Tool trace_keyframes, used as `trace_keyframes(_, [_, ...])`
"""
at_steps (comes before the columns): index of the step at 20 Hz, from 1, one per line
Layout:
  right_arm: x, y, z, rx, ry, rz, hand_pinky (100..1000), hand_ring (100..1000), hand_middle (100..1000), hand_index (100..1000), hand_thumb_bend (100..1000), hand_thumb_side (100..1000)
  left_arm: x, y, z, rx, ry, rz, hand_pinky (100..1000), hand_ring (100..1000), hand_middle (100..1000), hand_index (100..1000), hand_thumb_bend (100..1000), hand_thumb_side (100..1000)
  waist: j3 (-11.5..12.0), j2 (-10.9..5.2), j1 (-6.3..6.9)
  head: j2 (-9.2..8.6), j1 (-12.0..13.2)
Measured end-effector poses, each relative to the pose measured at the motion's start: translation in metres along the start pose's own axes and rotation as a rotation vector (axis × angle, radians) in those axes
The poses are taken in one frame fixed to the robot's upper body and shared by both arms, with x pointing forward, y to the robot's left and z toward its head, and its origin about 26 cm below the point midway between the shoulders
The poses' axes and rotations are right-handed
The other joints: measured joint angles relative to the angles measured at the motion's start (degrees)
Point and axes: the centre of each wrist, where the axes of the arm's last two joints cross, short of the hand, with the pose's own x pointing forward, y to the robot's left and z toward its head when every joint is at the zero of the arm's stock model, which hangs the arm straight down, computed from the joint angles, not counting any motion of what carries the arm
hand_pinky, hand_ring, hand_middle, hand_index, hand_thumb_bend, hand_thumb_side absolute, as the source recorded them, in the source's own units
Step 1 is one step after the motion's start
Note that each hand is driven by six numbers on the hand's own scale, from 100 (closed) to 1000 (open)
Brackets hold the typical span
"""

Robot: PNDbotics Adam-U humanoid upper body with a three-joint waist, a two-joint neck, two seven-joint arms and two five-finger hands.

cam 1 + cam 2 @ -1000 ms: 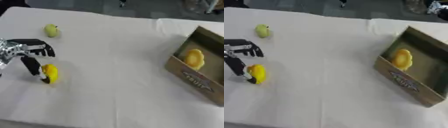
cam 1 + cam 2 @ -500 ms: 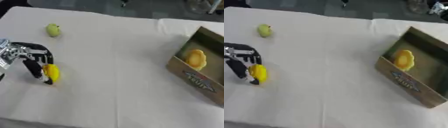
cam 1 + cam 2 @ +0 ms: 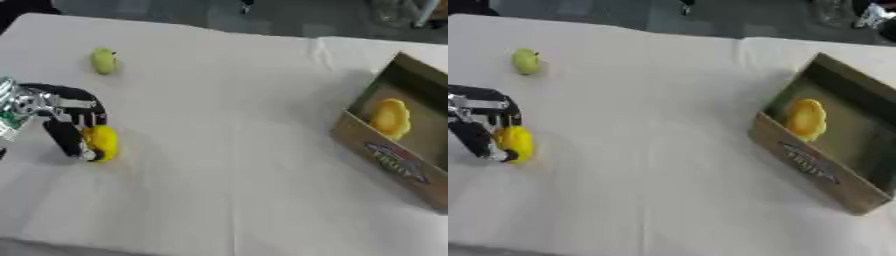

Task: Pick up the objects with one hand, pass them to the other hand, and then place them into the box on the other side of the table.

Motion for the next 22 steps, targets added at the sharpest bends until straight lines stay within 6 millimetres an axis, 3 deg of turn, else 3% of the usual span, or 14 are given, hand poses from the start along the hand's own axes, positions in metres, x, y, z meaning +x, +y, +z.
trace_keyframes(13, [0.000, 0.000, 0.000, -0.002, -0.002, -0.002, 867, 807, 742, 829, 411, 297, 0.030, 0.025, 0.057, 0.268, -0.109, 0.064, 718, 694, 637, 571, 307, 160, 0.29, -0.01, 0.00, 0.02, -0.93])
trace_keyframes(22, [0.000, 0.000, 0.000, -0.005, -0.003, -0.003, 867, 807, 742, 829, 411, 295, 0.057, 0.032, 0.079, 0.405, -0.196, 0.085, 659, 616, 600, 548, 286, 163, 0.29, -0.04, 0.00, -0.02, -2.70])
